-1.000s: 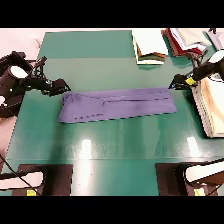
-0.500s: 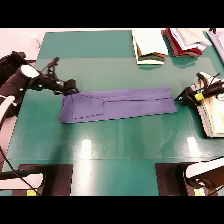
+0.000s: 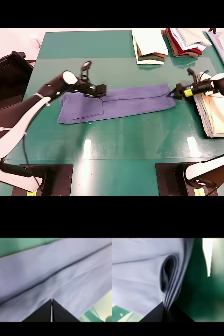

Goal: Fold the shirts.

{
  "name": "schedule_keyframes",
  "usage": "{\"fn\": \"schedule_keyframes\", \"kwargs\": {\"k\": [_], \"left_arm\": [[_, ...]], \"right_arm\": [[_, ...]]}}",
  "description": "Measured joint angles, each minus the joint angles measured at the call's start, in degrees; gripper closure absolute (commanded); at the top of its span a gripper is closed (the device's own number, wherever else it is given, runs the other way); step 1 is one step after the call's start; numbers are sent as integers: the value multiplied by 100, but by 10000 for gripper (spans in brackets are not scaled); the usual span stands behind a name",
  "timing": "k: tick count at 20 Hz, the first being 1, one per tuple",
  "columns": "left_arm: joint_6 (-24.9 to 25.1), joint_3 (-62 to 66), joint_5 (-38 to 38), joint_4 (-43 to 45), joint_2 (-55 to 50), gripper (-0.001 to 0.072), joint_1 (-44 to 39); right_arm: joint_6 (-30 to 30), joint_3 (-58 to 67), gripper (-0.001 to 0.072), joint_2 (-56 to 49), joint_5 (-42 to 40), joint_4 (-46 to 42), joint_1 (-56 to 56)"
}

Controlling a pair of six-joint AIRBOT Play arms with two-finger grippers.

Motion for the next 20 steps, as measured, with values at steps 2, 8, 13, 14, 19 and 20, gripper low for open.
{"fn": "schedule_keyframes", "kwargs": {"k": [2,8,13,14,19,20], "left_arm": [[-46,437,20,-15,-413,684,-219],[-170,1279,-44,-37,-1338,684,-595],[-192,1436,-28,-7,-1567,683,-680],[-192,1451,-39,-7,-1582,683,-688],[-186,1731,-446,166,-1451,683,-424],[-177,1821,-553,236,-1316,683,-271]], "right_arm": [[-17,299,693,330,175,125,133],[243,1058,693,1342,422,638,1001],[581,1755,693,1628,380,761,1926],[627,1864,693,1644,332,767,2087],[787,2153,693,1670,-17,809,2811],[807,2173,693,1650,-107,811,2983]]}}
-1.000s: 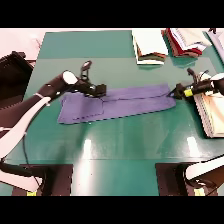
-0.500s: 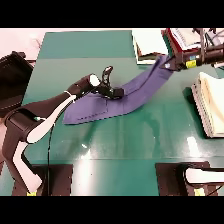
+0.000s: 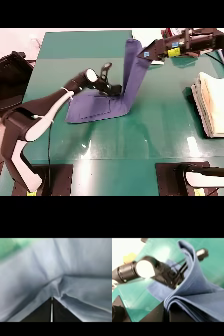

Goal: Fold the shirts.

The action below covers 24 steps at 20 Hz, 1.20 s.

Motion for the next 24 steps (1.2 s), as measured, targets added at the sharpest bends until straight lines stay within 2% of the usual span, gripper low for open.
{"fn": "schedule_keyframes", "kwargs": {"k": [5,6,7,8,10,11,12,15,19,20,21,22,24], "left_arm": [[13,549,-658,741,1169,683,1248],[17,654,-787,898,1445,683,1517],[22,734,-879,1049,1727,683,1784],[26,798,-968,1202,2015,683,2039],[26,874,-1088,1436,2498,683,2463],[28,898,-1145,1521,2680,683,2625],[28,914,-1217,1596,2833,683,2756],[101,925,-1443,1694,3082,683,2916],[157,881,-1580,1740,3163,683,2765],[162,868,-1591,1749,3163,683,2693],[166,850,-1600,1762,3158,683,2612],[170,826,-1593,1770,3156,683,2529],[179,767,-1521,1770,3150,683,2363]], "right_arm": [[17,83,692,-431,-811,212,1241],[-31,166,649,-638,-1137,341,1591],[-98,297,432,-892,-1456,468,1954],[-190,472,319,-1158,-1775,590,2288],[-319,914,337,-1718,-2205,715,2879],[-369,1123,401,-1941,-2328,699,3071],[-391,1268,410,-2083,-2380,621,3182],[-400,1248,410,-2153,-2210,61,3156],[-173,175,401,-1626,-1808,-822,2356],[-85,-192,342,-1473,-1742,-966,2083],[7,-595,167,-1322,-1696,-1071,1775],[63,-966,110,-1222,-1663,-1141,1486],[214,-1657,117,-1134,-1589,-1119,942]]}}
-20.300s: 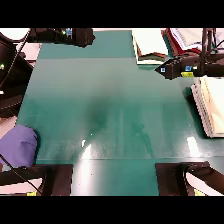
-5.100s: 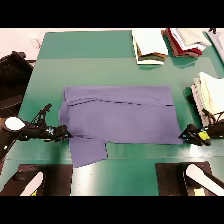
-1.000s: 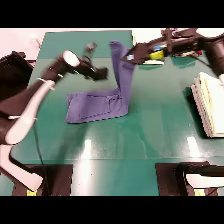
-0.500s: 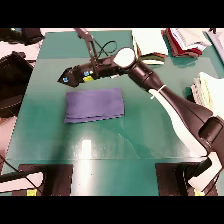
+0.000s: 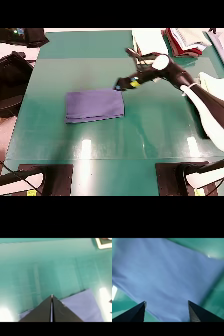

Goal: Fold the shirts.

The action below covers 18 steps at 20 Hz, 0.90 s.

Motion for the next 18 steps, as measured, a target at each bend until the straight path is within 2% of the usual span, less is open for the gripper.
{"fn": "schedule_keyframes", "kwargs": {"k": [3,4,8,9,10,11,12,13,14,18], "left_arm": [[2,-101,138,-9,-4,683,-181],[2,-127,179,-13,-4,683,-212],[4,-181,247,-15,-42,683,-275],[4,-188,251,-13,-50,682,-282],[4,-190,262,-13,-52,682,-280],[4,-192,262,-13,-57,683,-284],[2,-197,258,-15,-61,683,-291],[2,-197,247,-28,-61,683,-295],[2,-197,236,-44,-61,683,-295],[2,-197,188,-175,-63,684,-382]], "right_arm": [[125,-728,121,-146,46,422,-540],[131,-848,153,-243,57,575,-610],[140,-802,160,-782,79,1117,-442],[138,-684,189,-931,76,1259,-323],[138,-540,309,-1108,76,1397,-179],[136,-387,350,-1279,70,1473,-37],[136,-225,449,-1443,55,1578,107],[127,-48,615,-1600,17,1624,258],[125,116,692,-1733,-17,1648,376],[26,798,692,-1932,0,1714,509]]}}
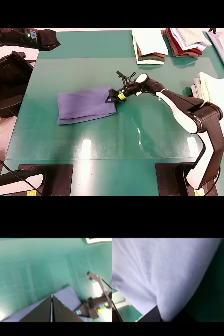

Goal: Fold the shirts.

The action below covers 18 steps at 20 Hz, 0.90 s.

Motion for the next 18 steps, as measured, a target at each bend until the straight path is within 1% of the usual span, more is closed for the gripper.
{"fn": "schedule_keyframes", "kwargs": {"k": [3,7,11,14,18], "left_arm": [[2,0,-4,7,0,684,-299],[92,0,57,22,0,683,-789],[129,0,184,11,0,683,-1091],[127,0,251,4,0,683,-1165],[79,0,289,-11,0,683,-1198]], "right_arm": [[2,341,692,225,179,-280,-321],[247,509,692,942,540,-1246,-1248],[404,555,692,1742,946,-2111,-2610],[455,566,692,2208,1126,-2380,-3786],[483,599,692,2470,1189,-2505,-5143]]}}
